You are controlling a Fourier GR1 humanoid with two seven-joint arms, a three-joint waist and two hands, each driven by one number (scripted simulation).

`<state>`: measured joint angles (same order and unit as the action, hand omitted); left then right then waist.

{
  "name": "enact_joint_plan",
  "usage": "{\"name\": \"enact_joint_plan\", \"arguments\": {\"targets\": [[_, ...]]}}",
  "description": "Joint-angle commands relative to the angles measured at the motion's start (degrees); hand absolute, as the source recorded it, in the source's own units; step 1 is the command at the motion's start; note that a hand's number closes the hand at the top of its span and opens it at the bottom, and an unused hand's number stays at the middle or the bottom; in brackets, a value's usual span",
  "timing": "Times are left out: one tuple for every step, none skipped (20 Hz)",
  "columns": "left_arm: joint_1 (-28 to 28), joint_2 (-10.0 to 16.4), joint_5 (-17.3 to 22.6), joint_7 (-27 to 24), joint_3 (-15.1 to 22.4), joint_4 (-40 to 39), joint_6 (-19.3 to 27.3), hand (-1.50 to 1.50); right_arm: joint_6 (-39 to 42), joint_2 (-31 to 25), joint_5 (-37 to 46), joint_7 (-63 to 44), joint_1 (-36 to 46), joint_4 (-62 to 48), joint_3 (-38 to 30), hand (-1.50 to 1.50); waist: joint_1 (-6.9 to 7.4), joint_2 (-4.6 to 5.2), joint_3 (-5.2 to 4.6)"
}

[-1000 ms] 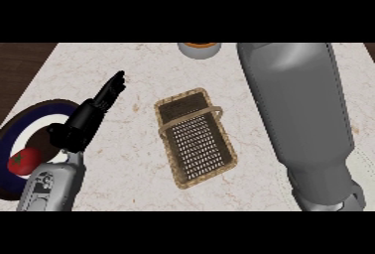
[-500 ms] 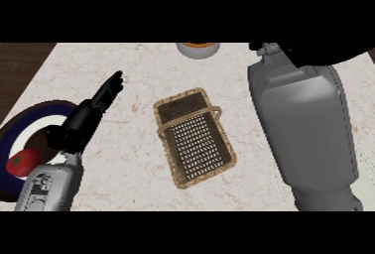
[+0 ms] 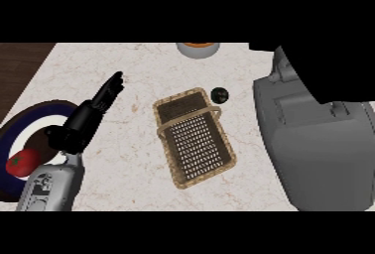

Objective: Pick the eggplant from the placemat and place it in the basket

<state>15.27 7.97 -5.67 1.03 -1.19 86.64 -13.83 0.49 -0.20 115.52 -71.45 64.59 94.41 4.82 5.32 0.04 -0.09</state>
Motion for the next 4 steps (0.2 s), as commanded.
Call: {"name": "enact_joint_plan", "arguments": {"targets": [[-0.3, 0.99, 0.9, -0.35, -0.7, 0.58, -1.12, 0.0, 0.15, 0.19, 3.06, -13.77, 3.21, 4.8, 0.0, -1.5, -0.09, -0.28, -0.01], [-0.66, -0.15, 0.23, -0.6, 0.24, -0.18, -0.46, 0.0, -0.09, 0.19, 3.18, -13.77, 2.91, 6.88, -1.08, -1.5, -0.28, -0.15, 0.02], [-0.69, -0.39, -0.03, -0.06, 0.44, 0.1, -0.1, 0.0, 1.36, 0.19, 3.06, -13.77, 3.59, 8.39, -0.86, -1.5, -0.09, -0.32, 0.02], [-0.72, 0.75, -0.08, -0.98, -0.24, -0.69, -0.65, 0.0, 1.25, 0.2, 2.4, -13.77, 2.07, 11.33, -1.83, -1.5, -0.29, -0.2, 0.07]]}}
